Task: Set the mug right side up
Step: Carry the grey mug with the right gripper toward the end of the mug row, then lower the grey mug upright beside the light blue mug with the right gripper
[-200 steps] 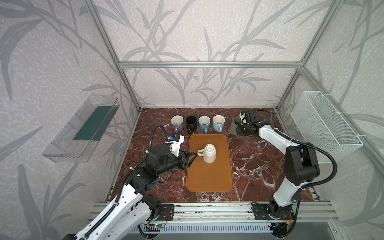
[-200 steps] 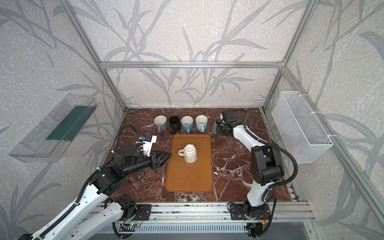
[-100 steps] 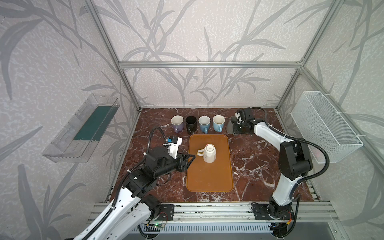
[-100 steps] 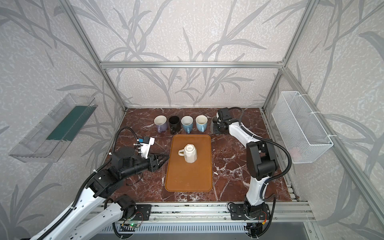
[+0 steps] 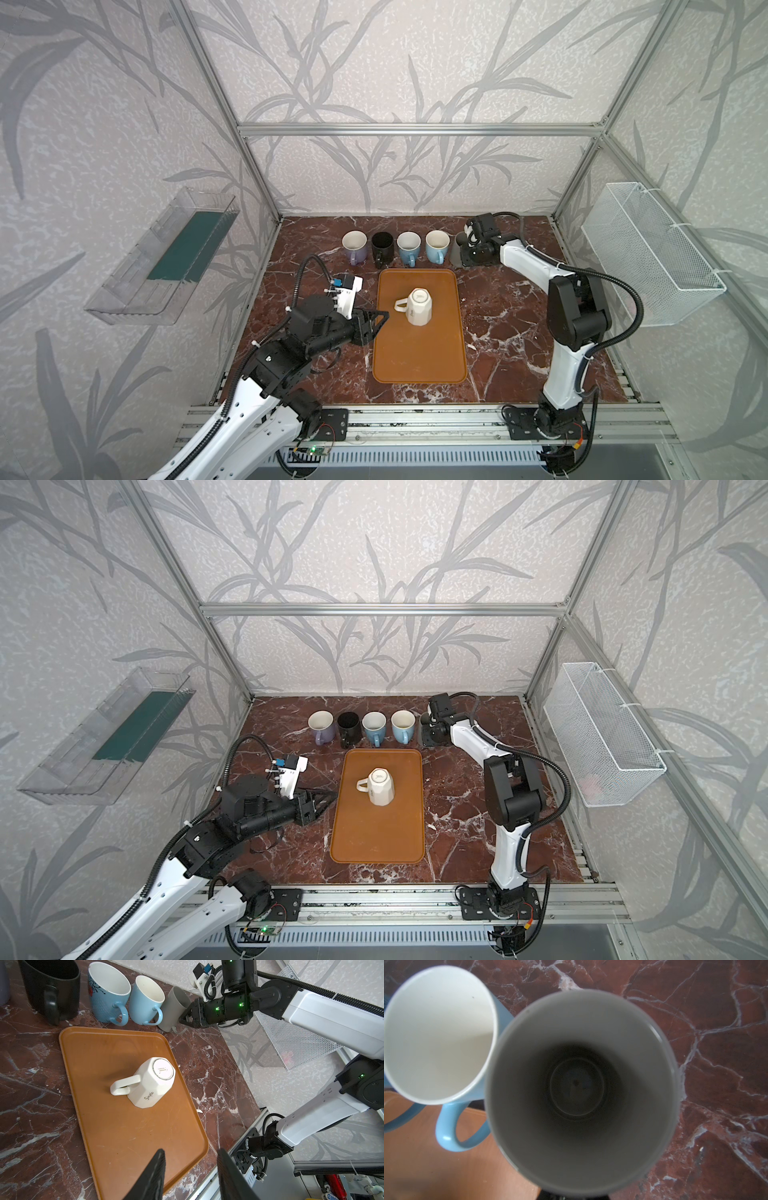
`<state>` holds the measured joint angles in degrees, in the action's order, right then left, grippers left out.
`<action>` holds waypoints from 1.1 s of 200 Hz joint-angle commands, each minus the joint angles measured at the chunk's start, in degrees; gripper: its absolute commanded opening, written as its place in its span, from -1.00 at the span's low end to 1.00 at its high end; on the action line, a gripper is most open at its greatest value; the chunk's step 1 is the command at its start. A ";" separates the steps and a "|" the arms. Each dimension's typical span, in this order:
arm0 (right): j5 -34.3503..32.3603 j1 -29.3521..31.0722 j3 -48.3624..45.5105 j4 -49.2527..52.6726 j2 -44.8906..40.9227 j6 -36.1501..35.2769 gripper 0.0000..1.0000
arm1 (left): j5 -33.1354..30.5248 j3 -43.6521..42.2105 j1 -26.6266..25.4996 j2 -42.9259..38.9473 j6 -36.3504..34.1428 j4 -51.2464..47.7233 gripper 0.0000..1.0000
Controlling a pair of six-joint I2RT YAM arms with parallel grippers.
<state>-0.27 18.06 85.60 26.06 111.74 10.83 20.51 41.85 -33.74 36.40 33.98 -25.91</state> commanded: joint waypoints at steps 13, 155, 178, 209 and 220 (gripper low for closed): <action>-2.19 0.64 4.29 -0.80 -0.08 -1.03 -1.00 | -1.09 1.08 0.18 -0.51 -0.95 -0.30 -0.12; -3.95 1.10 7.94 3.18 2.66 -0.55 -1.00 | -1.22 1.06 0.16 -0.82 -1.24 -1.16 -0.11; -3.59 1.10 8.84 4.36 3.29 -0.46 -0.99 | -1.22 1.12 0.19 -0.98 -1.22 -1.24 -0.11; -3.12 1.14 9.11 4.59 3.38 -0.08 -0.61 | -1.41 1.18 0.19 -1.19 -1.25 -1.51 -0.10; -2.99 1.10 9.20 4.64 3.29 -0.09 -0.50 | -1.51 1.19 0.17 -1.25 -1.25 -1.69 -0.10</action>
<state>-2.98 18.90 91.90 32.01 115.59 10.76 19.97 41.85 -33.74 35.97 33.36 -26.33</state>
